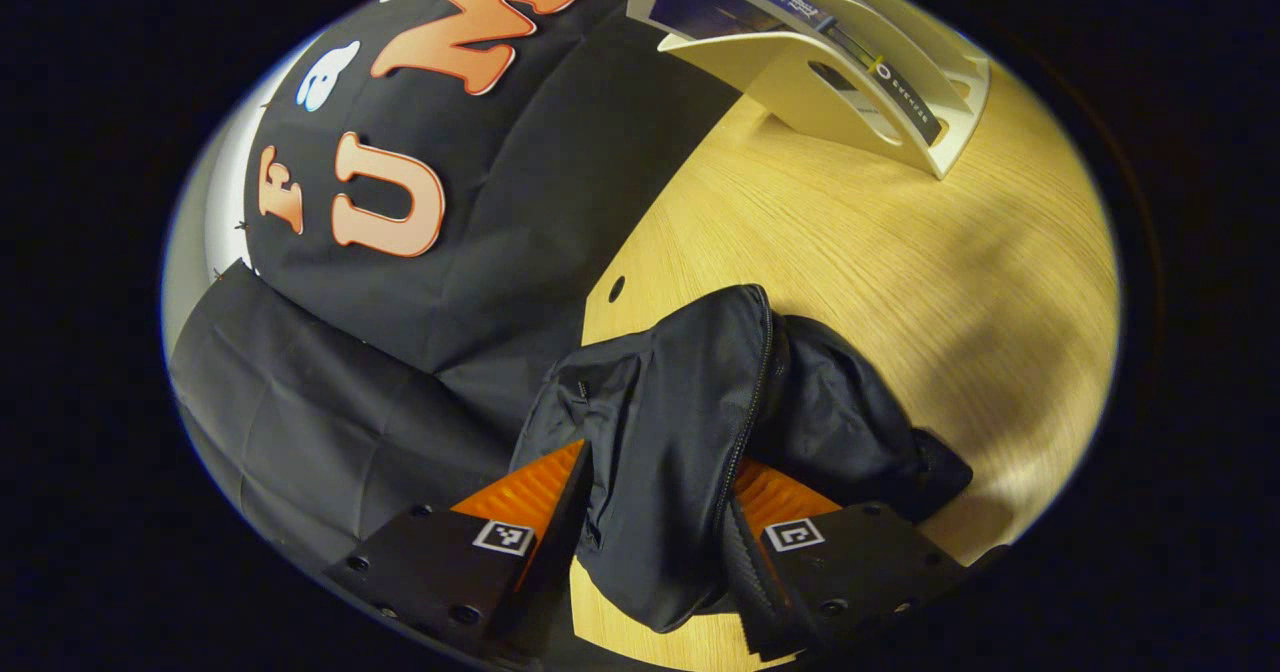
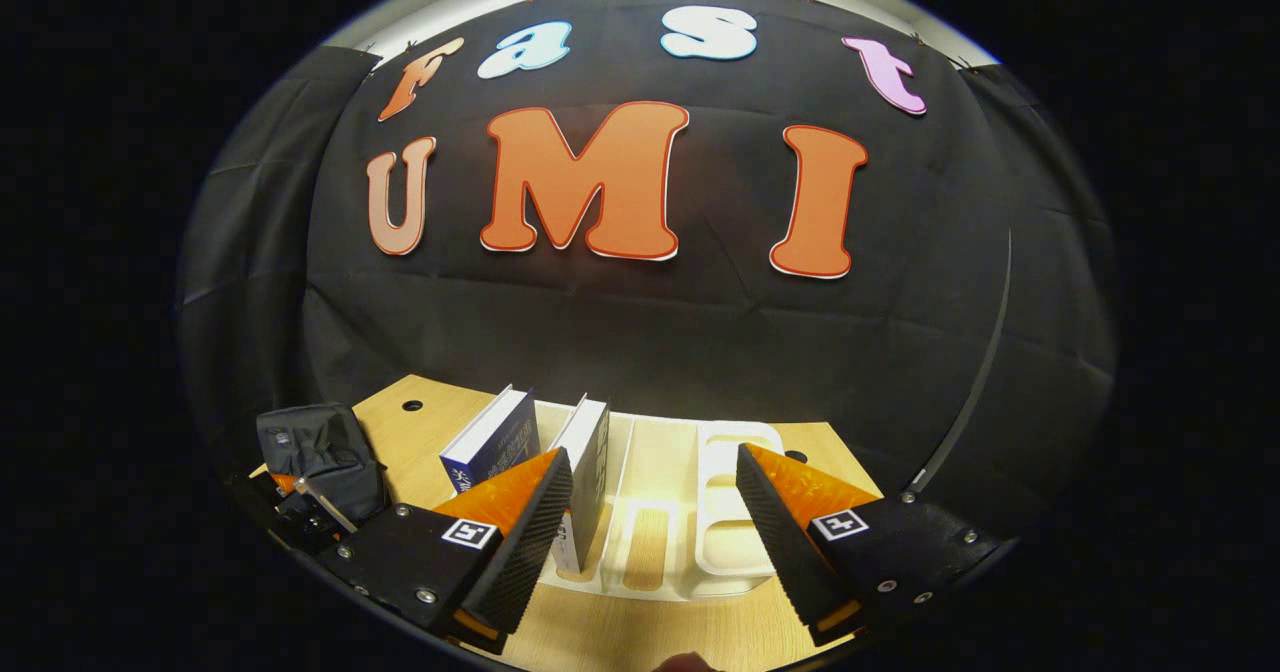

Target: Open the schoolbag, grab two books from the bookshelf and put them into the schoolbag.

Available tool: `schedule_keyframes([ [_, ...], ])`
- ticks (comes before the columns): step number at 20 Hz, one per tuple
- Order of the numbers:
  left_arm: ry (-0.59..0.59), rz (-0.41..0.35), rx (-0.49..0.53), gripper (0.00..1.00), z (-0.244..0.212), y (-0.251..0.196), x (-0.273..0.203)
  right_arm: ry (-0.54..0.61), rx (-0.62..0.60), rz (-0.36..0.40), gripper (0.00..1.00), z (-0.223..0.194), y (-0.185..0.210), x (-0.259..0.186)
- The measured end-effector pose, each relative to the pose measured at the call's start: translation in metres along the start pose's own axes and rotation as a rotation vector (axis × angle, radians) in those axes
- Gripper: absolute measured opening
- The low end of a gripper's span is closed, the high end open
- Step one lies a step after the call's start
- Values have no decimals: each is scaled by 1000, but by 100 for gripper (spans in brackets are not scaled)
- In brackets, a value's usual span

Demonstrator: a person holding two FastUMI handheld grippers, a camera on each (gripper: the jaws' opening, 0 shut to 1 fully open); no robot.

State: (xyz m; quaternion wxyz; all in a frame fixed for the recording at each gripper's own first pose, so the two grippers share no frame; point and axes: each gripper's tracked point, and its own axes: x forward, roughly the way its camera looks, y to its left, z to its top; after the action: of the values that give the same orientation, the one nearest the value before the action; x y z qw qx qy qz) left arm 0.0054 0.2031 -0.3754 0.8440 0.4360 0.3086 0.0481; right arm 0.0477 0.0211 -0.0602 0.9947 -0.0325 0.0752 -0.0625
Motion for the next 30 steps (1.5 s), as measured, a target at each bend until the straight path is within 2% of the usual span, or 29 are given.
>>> schedule_keyframes([
  [1, 10, -10, 0, 72, 0, -1, 7, 2, 0, -1, 98, 0, 1, -1],
  [2, 19, -18, 6, 59, 0, -2, 11, 3, 0, -7, 98, 0, 2, -1],
  [3, 17, -21, 15, 56, 2, -2, 15, 4, 1, -9, 98, 0, 3, -1],
  [5, 35, -40, 13, 34, 0, -2, 22, 7, 0, -17, 98, 1, 5, -1],
  [8, 58, -114, 10, 18, -3, -11, 20, 16, -6, -33, 98, 2, 6, 1],
  [10, 66, -155, -1, 12, -3, -9, 17, 24, -6, -40, 98, 2, 8, 3],
  [13, 81, -223, -58, 7, 3, 2, 15, 40, -11, -43, 98, 6, 14, 7],
  [20, 83, -380, -207, 7, 23, 42, 4, 79, -28, -27, 98, 10, 38, 21],
  [30, 17, -595, -406, 6, 40, 103, -2, 231, -97, 68, 99, 15, 102, 58],
])
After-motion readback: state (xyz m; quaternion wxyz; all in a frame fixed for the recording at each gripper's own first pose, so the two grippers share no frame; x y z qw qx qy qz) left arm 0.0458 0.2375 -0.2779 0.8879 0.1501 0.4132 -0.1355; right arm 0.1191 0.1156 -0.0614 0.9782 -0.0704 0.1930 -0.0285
